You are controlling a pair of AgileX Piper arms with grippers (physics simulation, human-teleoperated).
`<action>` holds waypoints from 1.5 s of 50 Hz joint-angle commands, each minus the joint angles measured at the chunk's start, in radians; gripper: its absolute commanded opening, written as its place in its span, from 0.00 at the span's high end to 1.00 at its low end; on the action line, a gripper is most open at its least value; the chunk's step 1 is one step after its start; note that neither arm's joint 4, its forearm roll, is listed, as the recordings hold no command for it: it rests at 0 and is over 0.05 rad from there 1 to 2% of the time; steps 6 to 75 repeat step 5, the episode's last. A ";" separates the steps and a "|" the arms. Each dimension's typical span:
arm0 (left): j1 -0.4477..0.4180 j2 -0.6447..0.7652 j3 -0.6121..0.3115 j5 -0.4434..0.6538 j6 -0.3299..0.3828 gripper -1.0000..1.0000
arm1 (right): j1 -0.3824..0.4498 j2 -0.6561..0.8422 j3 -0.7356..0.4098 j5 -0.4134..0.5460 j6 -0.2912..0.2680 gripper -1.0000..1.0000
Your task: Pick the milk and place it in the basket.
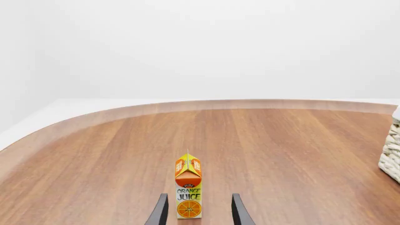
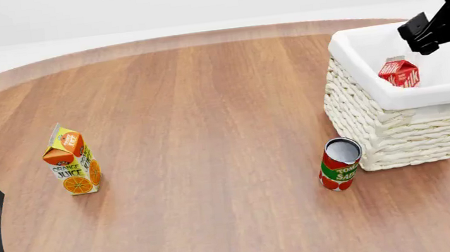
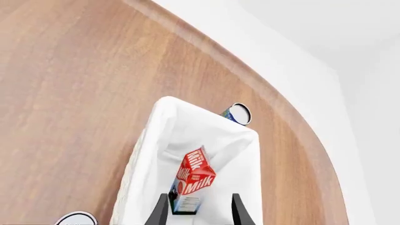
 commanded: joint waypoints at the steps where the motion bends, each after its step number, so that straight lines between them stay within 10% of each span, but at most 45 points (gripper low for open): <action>1: 0.000 0.000 0.000 0.000 0.000 0.00 | 0.023 -0.061 -0.018 0.050 0.011 0.00; 75: 0.000 0.000 0.000 0.000 0.000 0.00 | 0.039 -0.110 -0.036 0.089 0.018 0.00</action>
